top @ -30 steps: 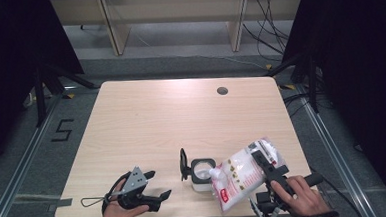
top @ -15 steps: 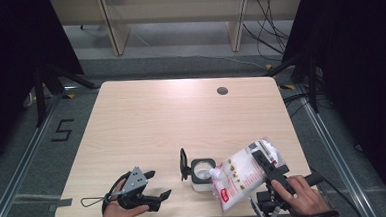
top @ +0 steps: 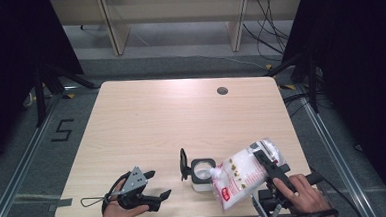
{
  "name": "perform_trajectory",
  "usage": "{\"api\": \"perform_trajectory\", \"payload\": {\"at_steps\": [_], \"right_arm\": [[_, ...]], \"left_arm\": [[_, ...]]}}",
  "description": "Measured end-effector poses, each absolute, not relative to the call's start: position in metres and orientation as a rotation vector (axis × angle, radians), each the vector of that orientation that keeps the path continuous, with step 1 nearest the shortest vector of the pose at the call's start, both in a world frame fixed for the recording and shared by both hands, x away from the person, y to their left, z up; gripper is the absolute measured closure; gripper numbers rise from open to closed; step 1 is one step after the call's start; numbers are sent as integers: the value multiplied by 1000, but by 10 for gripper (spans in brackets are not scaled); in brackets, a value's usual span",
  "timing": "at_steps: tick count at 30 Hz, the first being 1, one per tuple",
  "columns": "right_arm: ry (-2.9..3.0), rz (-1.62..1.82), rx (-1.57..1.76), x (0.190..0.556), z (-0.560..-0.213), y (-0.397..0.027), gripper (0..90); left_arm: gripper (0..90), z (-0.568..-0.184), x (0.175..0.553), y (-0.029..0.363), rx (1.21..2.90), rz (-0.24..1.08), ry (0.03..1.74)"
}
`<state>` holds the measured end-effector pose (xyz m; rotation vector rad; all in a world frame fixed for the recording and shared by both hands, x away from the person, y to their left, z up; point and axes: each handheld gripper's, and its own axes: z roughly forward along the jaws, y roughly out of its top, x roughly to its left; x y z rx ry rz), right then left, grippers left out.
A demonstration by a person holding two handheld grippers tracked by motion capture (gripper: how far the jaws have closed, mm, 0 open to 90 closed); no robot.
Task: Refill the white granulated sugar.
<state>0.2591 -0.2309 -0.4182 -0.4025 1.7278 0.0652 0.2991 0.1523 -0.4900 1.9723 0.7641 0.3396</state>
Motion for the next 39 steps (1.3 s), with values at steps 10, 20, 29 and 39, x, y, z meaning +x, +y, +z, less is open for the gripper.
{"api": "perform_trajectory", "payload": {"at_steps": [10, 20, 29, 39], "right_arm": [[1738, 88, -400, 262, -420, -234, 520], [1765, 55, -355, 264, -430, -238, 532], [1788, -71, -396, 266, -439, -236, 551], [1754, -71, -408, 268, -448, -238, 562]], "left_arm": [[161, -490, 299, 152, 1974, 341, 766], [161, -490, 299, 153, 1970, 339, 763], [161, -490, 300, 153, 1968, 343, 750], [161, -490, 300, 153, 1969, 343, 749]]}}
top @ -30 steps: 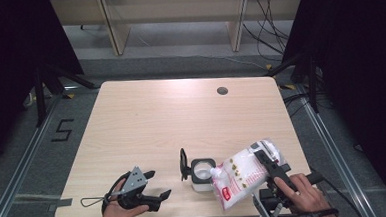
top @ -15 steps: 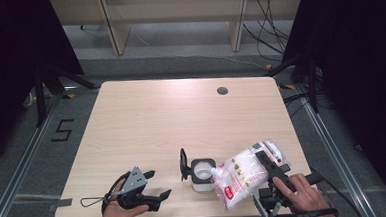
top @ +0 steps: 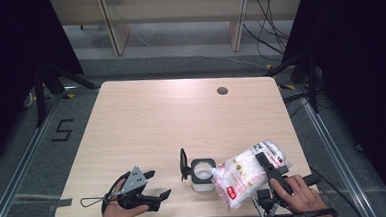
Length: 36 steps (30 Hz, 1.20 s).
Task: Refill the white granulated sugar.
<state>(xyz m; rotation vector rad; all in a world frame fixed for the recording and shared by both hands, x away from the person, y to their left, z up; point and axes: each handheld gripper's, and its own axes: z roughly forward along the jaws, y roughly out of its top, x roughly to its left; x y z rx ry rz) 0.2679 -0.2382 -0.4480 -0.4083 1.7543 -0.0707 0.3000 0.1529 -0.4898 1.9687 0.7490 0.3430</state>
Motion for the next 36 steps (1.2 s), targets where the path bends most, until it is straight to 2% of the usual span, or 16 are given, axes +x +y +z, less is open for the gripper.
{"api": "perform_trajectory", "payload": {"at_steps": [2, 3, 7, 12, 18, 23, 36], "right_arm": [[1753, -66, -423, 269, -448, -239, 564], [1793, 22, -305, 268, -453, -243, 567], [1801, 33, -391, 274, -446, -244, 571], [1895, 251, -182, 273, -456, -253, 579], [1949, 383, -189, 281, -458, -258, 583], [2019, 567, 7, 281, -462, -268, 584], [2126, 958, 213, 309, -474, -280, 591]], "left_arm": [[161, -490, 299, 152, 1955, 335, 767], [161, -490, 300, 153, 1963, 339, 755], [161, -490, 299, 153, 1970, 337, 764], [161, -490, 300, 153, 1967, 343, 748], [161, -490, 299, 153, 1970, 339, 761], [161, -489, 300, 154, 1975, 348, 751], [161, -490, 299, 153, 1961, 344, 777]]}}
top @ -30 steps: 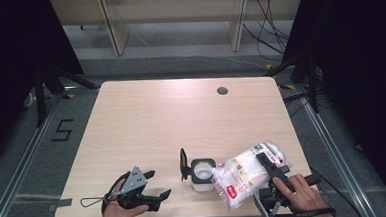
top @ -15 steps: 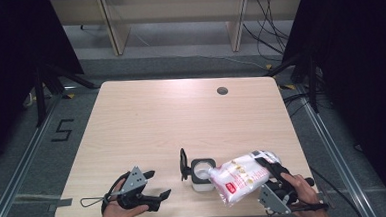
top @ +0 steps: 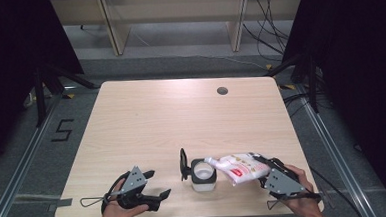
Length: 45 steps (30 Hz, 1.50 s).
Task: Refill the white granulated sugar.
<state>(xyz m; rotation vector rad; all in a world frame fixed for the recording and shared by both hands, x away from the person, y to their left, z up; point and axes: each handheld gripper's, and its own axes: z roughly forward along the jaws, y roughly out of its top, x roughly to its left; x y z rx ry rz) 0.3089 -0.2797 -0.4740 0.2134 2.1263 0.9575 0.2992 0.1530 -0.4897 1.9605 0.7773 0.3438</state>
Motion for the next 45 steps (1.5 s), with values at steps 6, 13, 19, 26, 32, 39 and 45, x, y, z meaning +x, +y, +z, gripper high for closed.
{"api": "perform_trajectory", "payload": {"at_steps": [6, 13, 19, 26, 32, 39, 45], "right_arm": [[2137, 1130, 351, 332, -482, -284, 595], [2145, 1238, 470, 354, -497, -290, 603], [2094, 1367, 623, 358, -501, -303, 605], [2088, 1373, 658, 358, -501, -304, 606], [2089, 1377, 709, 357, -504, -311, 603], [2081, 1380, 775, 353, -503, -316, 604], [2083, 1375, 820, 350, -502, -317, 602]], "left_arm": [[161, -490, 300, 154, 1954, 337, 794], [161, -490, 301, 155, 1958, 351, 776], [161, -489, 300, 155, 1959, 350, 787], [161, -489, 301, 156, 1967, 358, 771], [161, -489, 301, 156, 1963, 355, 768], [161, -490, 301, 156, 1968, 359, 771], [161, -491, 301, 155, 1955, 344, 798]]}}
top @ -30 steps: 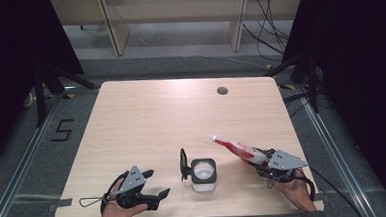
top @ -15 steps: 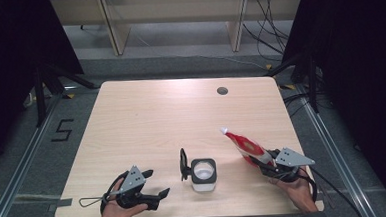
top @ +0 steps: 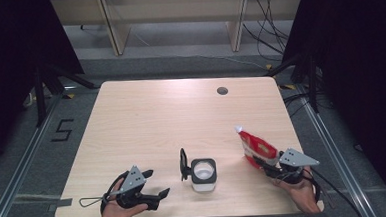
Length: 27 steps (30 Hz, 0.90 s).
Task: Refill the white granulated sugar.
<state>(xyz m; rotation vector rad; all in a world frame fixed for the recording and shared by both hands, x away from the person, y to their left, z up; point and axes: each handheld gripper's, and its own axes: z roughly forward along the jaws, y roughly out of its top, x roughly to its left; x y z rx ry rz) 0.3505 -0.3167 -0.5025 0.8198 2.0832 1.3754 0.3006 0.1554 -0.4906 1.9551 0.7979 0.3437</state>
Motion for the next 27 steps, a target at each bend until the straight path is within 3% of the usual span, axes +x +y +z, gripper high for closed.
{"api": "perform_trajectory", "payload": {"at_steps": [12, 19, 24, 27], "right_arm": [[2033, 1452, 976, 346, -506, -327, 583], [1986, 1435, 1048, 339, -505, -332, 495], [1920, 1443, 1088, 330, -498, -337, 360], [1924, 1427, 1084, 322, -492, -339, 339]], "left_arm": [[161, -490, 302, 156, 1967, 359, 779], [160, -491, 301, 156, 1962, 359, 792], [161, -490, 301, 157, 1956, 365, 800], [161, -491, 302, 157, 1946, 355, 813]]}}
